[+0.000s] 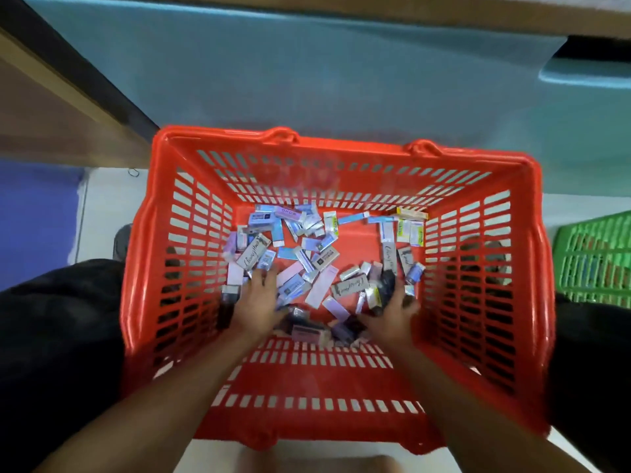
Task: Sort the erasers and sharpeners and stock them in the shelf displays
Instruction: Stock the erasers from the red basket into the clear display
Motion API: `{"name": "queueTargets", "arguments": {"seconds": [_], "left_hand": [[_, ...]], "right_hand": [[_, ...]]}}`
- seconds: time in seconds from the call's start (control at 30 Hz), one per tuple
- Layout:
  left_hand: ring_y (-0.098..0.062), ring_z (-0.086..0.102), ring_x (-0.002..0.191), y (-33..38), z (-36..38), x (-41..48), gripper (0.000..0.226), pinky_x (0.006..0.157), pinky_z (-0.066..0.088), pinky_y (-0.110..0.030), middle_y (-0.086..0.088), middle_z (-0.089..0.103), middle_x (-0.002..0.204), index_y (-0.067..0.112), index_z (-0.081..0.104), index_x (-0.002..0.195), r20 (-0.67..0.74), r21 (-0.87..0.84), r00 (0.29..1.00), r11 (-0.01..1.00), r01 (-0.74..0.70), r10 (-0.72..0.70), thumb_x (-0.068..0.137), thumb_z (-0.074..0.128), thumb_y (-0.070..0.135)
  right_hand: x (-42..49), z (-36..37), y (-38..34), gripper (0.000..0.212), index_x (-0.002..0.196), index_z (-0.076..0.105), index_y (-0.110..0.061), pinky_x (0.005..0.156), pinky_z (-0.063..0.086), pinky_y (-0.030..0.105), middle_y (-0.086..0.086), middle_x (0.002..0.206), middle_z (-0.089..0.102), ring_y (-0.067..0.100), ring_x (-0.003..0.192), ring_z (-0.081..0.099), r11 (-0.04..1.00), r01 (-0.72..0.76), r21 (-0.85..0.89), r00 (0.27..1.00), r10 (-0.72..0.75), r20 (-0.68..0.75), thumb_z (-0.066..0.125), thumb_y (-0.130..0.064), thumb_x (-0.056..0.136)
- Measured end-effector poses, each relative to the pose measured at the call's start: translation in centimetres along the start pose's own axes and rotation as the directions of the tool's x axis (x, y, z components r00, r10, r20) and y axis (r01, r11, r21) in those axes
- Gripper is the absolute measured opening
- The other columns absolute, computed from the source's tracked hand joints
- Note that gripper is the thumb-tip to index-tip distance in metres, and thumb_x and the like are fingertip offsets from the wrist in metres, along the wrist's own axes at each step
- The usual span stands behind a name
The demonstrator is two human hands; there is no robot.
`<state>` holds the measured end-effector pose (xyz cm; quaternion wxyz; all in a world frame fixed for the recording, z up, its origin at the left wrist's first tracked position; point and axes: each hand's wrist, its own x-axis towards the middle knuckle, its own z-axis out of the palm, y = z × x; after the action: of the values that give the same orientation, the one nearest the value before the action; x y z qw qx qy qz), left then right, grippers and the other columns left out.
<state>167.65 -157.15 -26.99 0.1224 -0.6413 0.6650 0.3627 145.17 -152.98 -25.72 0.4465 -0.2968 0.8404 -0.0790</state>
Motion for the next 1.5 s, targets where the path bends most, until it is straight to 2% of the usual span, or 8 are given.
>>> {"name": "queueTargets", "arguments": {"seconds": [0.2, 0.33, 0.5, 0.67, 1.0, 1.23, 1.33, 1.5], "left_hand": [[-0.027, 0.044, 0.123, -0.5, -1.3, 1.3, 0.070, 0.100, 0.036, -0.029, -0.013, 0.034, 0.136, 0.010, 0.035, 0.141, -0.084, -0.423, 0.996, 0.906, -0.016, -0.021, 0.082, 0.072, 0.020], [-0.022, 0.049, 0.116, -1.2, -2.2, 0.3, 0.068, 0.085, 0.049, -0.037, -0.003, 0.040, 0.131, 0.020, 0.039, 0.139, -0.185, -0.163, 0.983, 0.986, -0.042, 0.011, 0.082, 0.068, 0.042], [-0.026, 0.037, 0.124, 1.1, -2.0, 2.3, 0.073, 0.099, 0.033, -0.034, -0.009, 0.042, 0.132, 0.013, 0.042, 0.134, -0.157, -0.004, 0.985, 0.998, -0.070, 0.069, 0.078, 0.067, 0.051], [-0.032, 0.045, 0.116, 2.9, -1.4, 4.4, 0.085, 0.096, 0.041, -0.038, -0.012, 0.031, 0.132, 0.014, 0.034, 0.139, -0.099, -0.068, 0.995, 0.998, 0.008, -0.015, 0.073, 0.074, 0.050], [-0.034, 0.053, 0.105, 2.6, -0.8, 4.2, 0.053, 0.091, 0.043, -0.039, -0.016, 0.038, 0.127, 0.012, 0.040, 0.135, -0.137, -0.286, 0.982, 0.955, 0.083, -0.126, 0.090, 0.061, 0.029], [-0.032, 0.058, 0.101, 2.3, -1.2, 1.9, 0.039, 0.078, 0.043, -0.034, -0.019, 0.062, 0.111, 0.003, 0.051, 0.121, -0.094, -0.510, 0.978, 0.853, 0.112, -0.185, 0.091, 0.061, 0.026], [-0.022, 0.050, 0.085, 3.9, -2.6, 0.7, 0.023, 0.066, 0.039, -0.025, -0.014, 0.057, 0.092, 0.005, 0.052, 0.104, -0.029, -0.650, 0.983, 0.750, 0.120, -0.183, 0.093, 0.057, 0.025], [-0.017, 0.043, 0.063, 6.0, -6.3, -1.3, 0.023, 0.051, 0.032, -0.024, -0.005, 0.044, 0.074, 0.022, 0.038, 0.080, 0.047, -0.777, 0.991, 0.619, 0.115, -0.125, 0.093, 0.056, 0.027]], "right_hand": [[1.6, -0.4, -1.4, 0.090, 0.146, 0.024, -0.024, 0.096, 0.038, 0.015, 0.011, 0.140, 0.034, 0.014, 0.120, 0.046, 0.963, 0.260, 0.075, 0.946, -0.269, 0.178, 0.071, 0.004, 0.075], [2.1, -1.8, -1.3, 0.079, 0.143, 0.030, -0.024, 0.101, 0.044, 0.036, 0.008, 0.135, 0.044, 0.022, 0.119, 0.051, 0.967, 0.253, -0.011, 0.951, -0.246, 0.189, 0.075, -0.020, 0.078], [2.7, -1.3, -3.3, 0.082, 0.141, 0.031, -0.018, 0.101, 0.035, 0.040, 0.012, 0.136, 0.042, 0.034, 0.125, 0.038, 0.913, 0.262, -0.313, 0.964, -0.234, 0.124, 0.072, -0.047, 0.076], [3.4, 1.4, -5.1, 0.077, 0.131, 0.032, -0.017, 0.102, 0.038, 0.047, 0.014, 0.132, 0.036, 0.037, 0.123, 0.039, 0.999, 0.042, 0.001, 0.998, -0.042, 0.051, 0.077, -0.039, 0.073], [3.4, 2.5, -4.2, 0.038, 0.110, 0.045, -0.025, 0.083, 0.055, 0.041, -0.002, 0.100, 0.064, 0.019, 0.093, 0.064, 0.894, 0.045, 0.446, 0.998, -0.054, 0.009, 0.070, -0.012, 0.083], [2.0, 0.9, -3.7, 0.032, 0.104, 0.047, -0.024, 0.079, 0.055, 0.043, 0.008, 0.099, 0.064, 0.022, 0.083, 0.064, 0.793, -0.054, 0.607, 0.992, -0.026, 0.121, 0.063, -0.002, 0.086], [0.6, 0.3, -4.4, 0.035, 0.099, 0.055, -0.030, 0.087, 0.053, 0.050, 0.006, 0.098, 0.067, 0.030, 0.093, 0.065, 0.757, -0.075, 0.649, 0.983, -0.055, 0.178, 0.065, -0.001, 0.085], [-3.2, -3.1, -5.9, 0.042, 0.124, 0.051, -0.019, 0.064, 0.055, 0.043, 0.008, 0.104, 0.064, 0.034, 0.078, 0.060, 0.793, 0.021, 0.609, 0.956, -0.194, 0.219, 0.066, -0.009, 0.086]]}}
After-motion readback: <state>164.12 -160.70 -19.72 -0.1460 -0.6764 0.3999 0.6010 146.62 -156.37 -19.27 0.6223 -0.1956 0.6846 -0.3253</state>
